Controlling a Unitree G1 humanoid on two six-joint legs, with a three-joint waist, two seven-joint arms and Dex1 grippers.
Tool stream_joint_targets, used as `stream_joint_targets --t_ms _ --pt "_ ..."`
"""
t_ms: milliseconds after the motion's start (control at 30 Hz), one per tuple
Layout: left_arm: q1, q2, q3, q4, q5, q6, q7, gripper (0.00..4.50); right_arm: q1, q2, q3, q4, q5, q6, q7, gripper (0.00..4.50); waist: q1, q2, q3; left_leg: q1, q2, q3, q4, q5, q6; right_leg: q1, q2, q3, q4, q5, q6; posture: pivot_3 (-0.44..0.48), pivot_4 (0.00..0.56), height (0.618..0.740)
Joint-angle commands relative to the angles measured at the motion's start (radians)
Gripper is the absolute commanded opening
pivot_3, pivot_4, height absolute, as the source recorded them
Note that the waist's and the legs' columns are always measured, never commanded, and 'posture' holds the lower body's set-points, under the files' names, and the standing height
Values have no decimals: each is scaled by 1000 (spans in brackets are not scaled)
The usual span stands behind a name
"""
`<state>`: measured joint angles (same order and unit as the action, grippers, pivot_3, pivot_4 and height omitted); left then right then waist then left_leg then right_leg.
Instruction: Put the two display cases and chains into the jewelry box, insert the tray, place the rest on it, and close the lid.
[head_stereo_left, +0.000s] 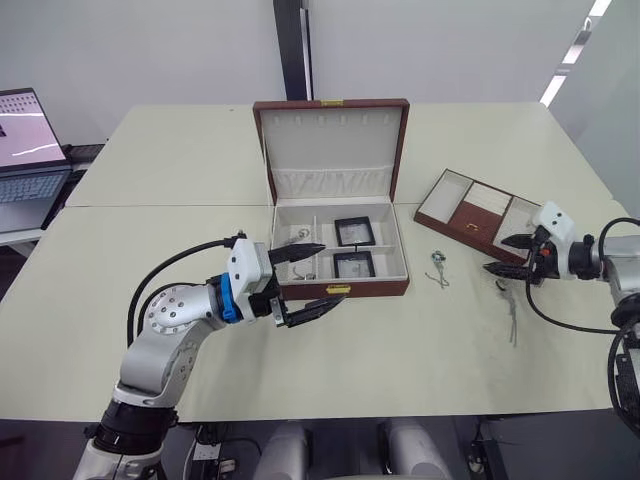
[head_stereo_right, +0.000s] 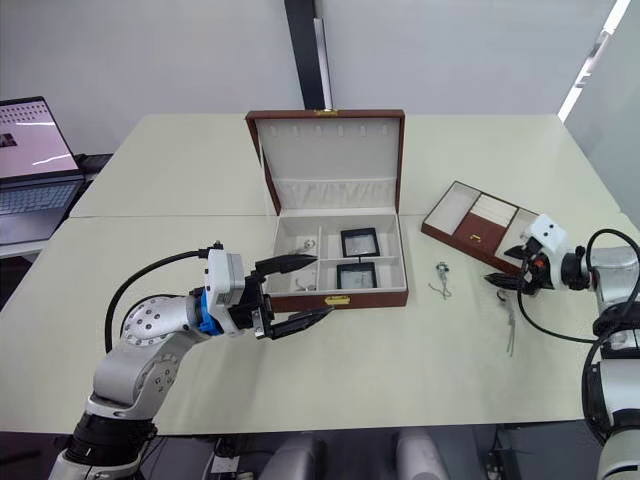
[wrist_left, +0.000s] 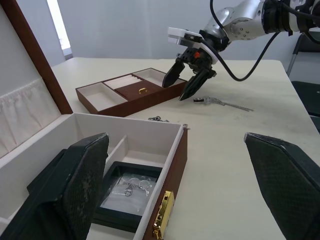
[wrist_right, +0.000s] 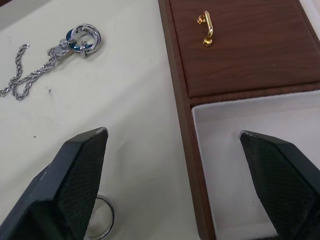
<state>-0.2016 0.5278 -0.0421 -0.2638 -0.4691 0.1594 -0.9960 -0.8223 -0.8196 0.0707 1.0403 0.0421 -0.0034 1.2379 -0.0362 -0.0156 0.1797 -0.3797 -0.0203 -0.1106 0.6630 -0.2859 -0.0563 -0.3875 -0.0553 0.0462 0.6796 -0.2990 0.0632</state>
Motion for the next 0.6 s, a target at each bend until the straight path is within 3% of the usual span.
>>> stream_joint_targets --t_ms 33,133,467,600 --pt "10 -5 9 -5 7 -45 -8 4500 -34 5 -8 29 -21 -35 -8 3870 1 0 0 0 0 0 0 0 0 0 0 0 0 0 0 0 150 740" --pt "14 -5 15 4 9 -60 -8 4500 -43 13 -10 50 -37 -47 -13 2733 1 0 0 0 0 0 0 0 0 0 0 0 0 0 0 0 150 740" --pt "29 -9 10 14 8 -78 -1 4500 -60 28 -15 89 -65 -78 -41 134 0 0 0 0 0 0 0 0 0 0 0 0 0 0 0 0 150 740" --pt "28 -13 6 17 9 -77 -1 4500 -64 24 -27 87 -55 -76 -35 26 0 0 0 0 0 0 0 0 0 0 0 0 0 0 0 0 150 740"
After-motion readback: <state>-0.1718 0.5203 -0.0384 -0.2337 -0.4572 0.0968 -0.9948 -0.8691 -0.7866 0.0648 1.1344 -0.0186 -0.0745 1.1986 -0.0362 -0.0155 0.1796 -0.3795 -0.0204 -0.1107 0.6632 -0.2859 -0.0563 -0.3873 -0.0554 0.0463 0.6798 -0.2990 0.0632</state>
